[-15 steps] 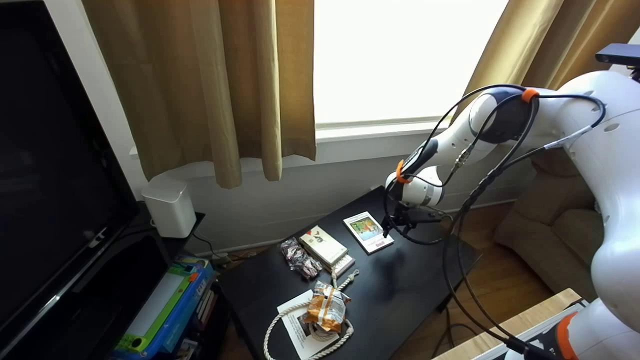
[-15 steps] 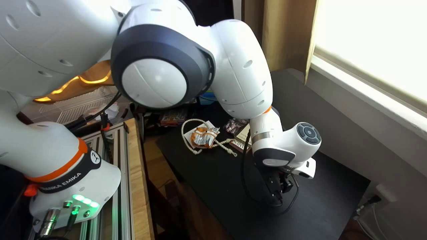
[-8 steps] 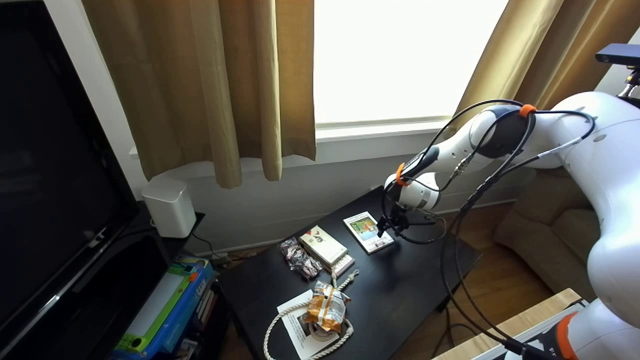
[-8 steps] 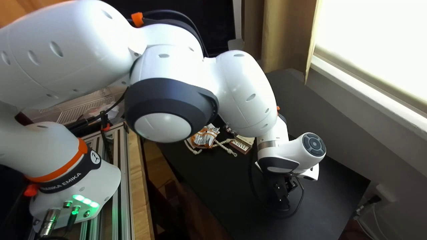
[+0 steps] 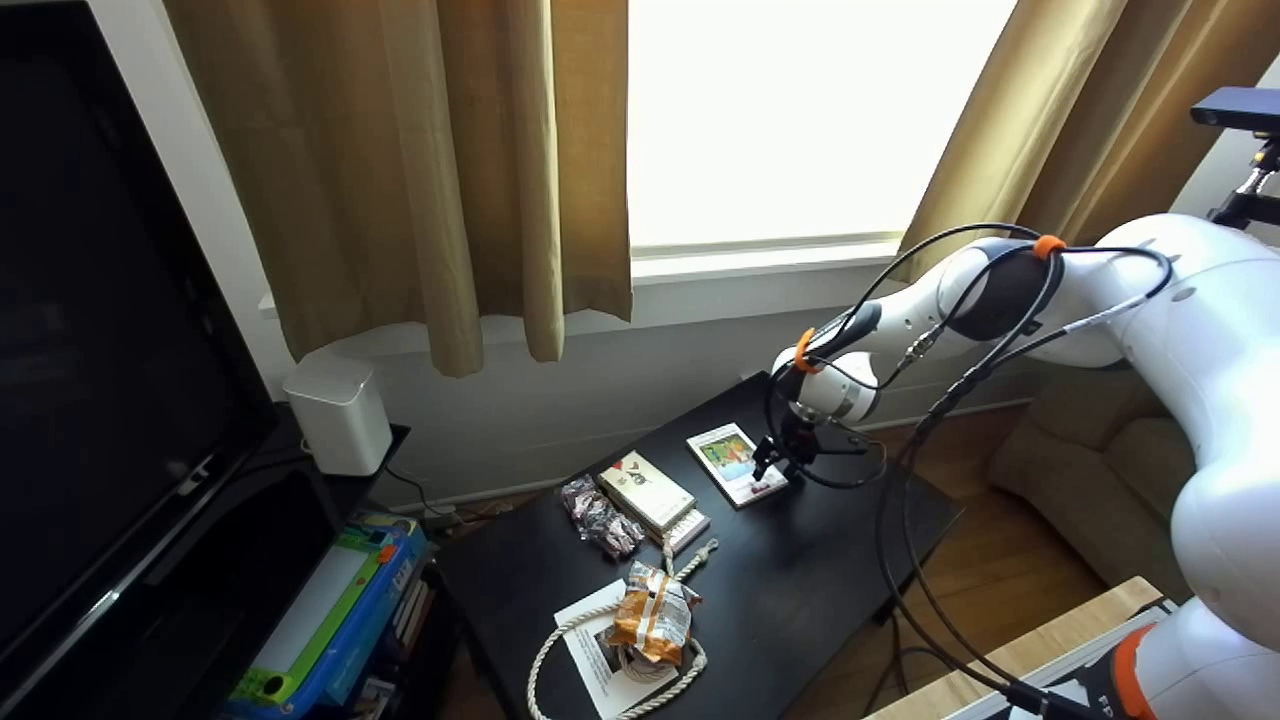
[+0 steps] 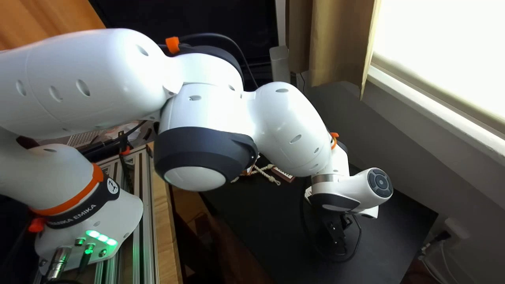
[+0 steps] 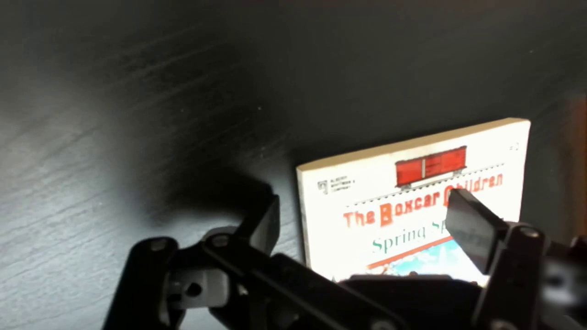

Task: Pick up the book on the right of the table and put it on top of the two stacked books

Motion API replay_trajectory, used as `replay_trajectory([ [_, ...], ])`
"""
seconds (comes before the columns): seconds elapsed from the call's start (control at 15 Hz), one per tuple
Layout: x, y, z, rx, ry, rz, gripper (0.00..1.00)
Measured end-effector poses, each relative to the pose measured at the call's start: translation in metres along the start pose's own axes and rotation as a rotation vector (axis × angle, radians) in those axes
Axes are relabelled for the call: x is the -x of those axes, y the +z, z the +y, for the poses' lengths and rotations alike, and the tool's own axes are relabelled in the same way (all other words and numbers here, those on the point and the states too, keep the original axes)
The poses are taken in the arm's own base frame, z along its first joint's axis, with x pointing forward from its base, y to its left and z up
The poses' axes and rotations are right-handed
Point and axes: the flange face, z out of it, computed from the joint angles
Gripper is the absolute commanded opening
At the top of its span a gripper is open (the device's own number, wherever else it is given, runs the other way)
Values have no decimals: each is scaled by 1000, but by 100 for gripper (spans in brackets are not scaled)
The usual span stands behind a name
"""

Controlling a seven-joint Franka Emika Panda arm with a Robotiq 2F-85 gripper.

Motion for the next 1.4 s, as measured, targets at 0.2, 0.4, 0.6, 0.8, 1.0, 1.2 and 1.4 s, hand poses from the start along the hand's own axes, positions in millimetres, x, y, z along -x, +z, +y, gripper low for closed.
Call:
replay_trajectory([
  [0.2, -3, 1, 6, -14, -1, -12, 45],
  [0.4, -4, -2, 8, -22, -3, -13, 39],
  [0.6, -7, -8, 11, -35, -3, -28, 32],
  [0.8, -7, -9, 12, -40, 1, -32, 22],
  [1.0, -8, -12, 14, -46, 5, -37, 9],
  [1.2, -8, -13, 16, -51, 13, -36, 2],
  [1.4, -7, -15, 19, -60, 22, -39, 0],
])
